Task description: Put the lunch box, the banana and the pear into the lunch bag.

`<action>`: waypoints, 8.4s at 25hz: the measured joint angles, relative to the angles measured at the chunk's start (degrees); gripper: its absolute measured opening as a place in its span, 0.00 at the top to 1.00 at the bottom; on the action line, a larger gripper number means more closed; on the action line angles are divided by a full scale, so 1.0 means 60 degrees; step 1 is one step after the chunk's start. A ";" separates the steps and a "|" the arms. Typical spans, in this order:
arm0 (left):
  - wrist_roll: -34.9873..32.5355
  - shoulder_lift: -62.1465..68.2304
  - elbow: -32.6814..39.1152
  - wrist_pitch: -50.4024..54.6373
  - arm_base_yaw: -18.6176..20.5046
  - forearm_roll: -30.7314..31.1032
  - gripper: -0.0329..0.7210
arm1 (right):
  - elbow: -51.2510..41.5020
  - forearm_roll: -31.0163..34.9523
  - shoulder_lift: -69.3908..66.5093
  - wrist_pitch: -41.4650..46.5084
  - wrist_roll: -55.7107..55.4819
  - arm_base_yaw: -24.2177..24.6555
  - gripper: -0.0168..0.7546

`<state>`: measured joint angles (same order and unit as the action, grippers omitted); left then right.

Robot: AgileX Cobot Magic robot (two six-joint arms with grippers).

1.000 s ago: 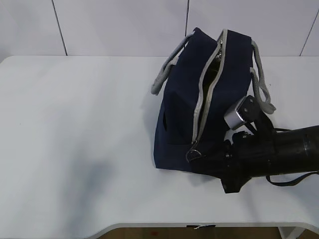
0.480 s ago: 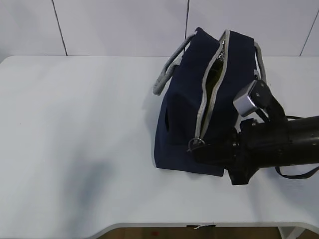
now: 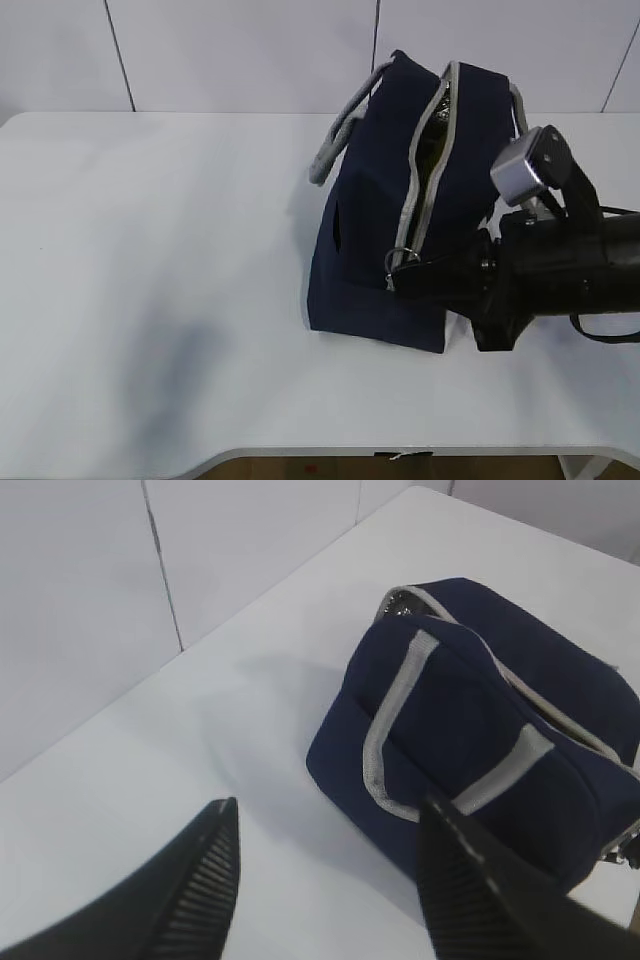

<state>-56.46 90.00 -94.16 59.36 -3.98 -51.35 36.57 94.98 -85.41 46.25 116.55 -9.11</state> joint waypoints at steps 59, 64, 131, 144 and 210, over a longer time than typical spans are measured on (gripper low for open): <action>-0.5163 0.0188 0.4953 -0.1189 -0.1511 -0.3351 0.42 | 0.2171 -0.2203 0.1081 0.0136 -0.3580 0.0000 0.97; -0.5487 0.0425 0.5204 -0.1959 -0.2094 -0.3715 0.42 | 0.2175 -0.2203 0.1117 0.0121 -0.3615 0.0000 0.97; -1.0098 0.2778 0.6311 -0.1514 -0.2934 -0.8327 0.64 | 0.3000 -0.2429 0.1155 0.0143 -0.5205 0.0000 0.97; -1.0098 0.2778 0.6311 -0.1219 -0.2934 -0.8411 0.65 | 0.3145 -0.2446 0.1155 -0.0873 -0.5440 0.0000 0.97; -0.9809 0.2792 0.6311 -0.0225 -0.3241 -0.8388 0.33 | 0.3457 -0.2124 0.0844 -0.1784 -0.6246 0.0000 0.97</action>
<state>-115.31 106.75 -56.29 58.01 -23.42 -101.68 57.31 82.24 -80.34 35.54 79.07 -9.11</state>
